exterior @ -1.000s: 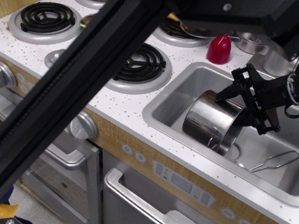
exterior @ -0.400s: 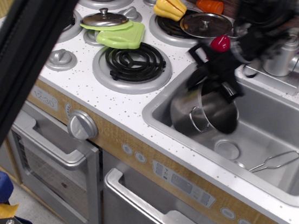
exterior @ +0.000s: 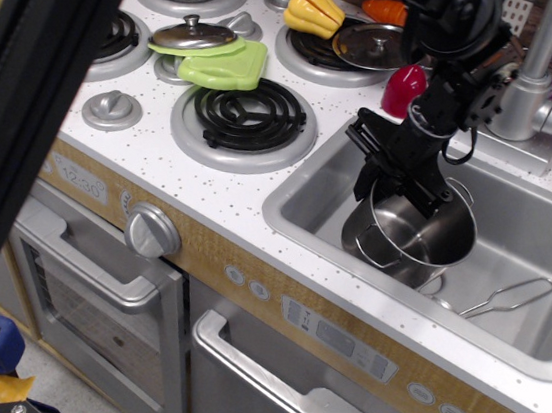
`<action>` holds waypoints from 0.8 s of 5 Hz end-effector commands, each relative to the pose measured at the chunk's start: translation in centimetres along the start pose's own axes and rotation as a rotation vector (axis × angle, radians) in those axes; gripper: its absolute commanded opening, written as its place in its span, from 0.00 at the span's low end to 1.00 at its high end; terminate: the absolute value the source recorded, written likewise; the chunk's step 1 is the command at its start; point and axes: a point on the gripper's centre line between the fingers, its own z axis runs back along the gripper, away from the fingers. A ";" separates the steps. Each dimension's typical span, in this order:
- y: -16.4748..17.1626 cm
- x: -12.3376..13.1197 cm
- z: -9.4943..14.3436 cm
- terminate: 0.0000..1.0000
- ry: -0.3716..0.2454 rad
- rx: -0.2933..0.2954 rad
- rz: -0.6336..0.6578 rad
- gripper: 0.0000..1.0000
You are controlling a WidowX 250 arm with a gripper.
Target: Flip pot upright in sink
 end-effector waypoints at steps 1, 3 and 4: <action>1.4 1.6 3.4 0.00 -0.113 -0.009 0.024 1.00; 1.4 1.6 3.4 0.00 -0.113 -0.009 0.024 1.00; 1.4 1.6 3.4 1.00 -0.113 -0.009 0.024 1.00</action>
